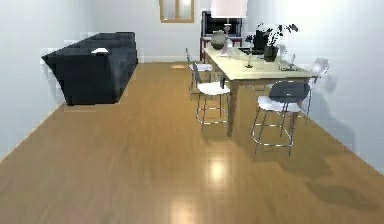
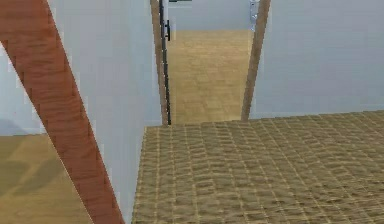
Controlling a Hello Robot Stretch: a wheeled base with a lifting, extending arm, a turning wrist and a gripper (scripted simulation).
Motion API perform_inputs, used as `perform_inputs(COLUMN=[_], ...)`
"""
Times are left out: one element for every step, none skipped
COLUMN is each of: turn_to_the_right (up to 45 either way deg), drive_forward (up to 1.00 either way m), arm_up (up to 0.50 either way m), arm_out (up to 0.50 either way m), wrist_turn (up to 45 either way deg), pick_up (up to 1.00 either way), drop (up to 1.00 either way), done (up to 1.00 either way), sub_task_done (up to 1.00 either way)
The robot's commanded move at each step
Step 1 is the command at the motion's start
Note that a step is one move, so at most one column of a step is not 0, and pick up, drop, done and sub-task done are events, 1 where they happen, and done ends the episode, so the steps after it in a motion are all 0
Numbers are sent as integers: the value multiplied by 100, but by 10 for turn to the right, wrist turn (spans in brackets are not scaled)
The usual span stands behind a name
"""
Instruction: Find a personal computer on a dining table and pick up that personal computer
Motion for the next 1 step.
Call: perform_inputs(turn_to_the_right=[-30], drive_forward=[0], arm_up=[0], arm_out=[0], wrist_turn=[0], pick_up=[0], drop=[0], done=[0], sub_task_done=[0])
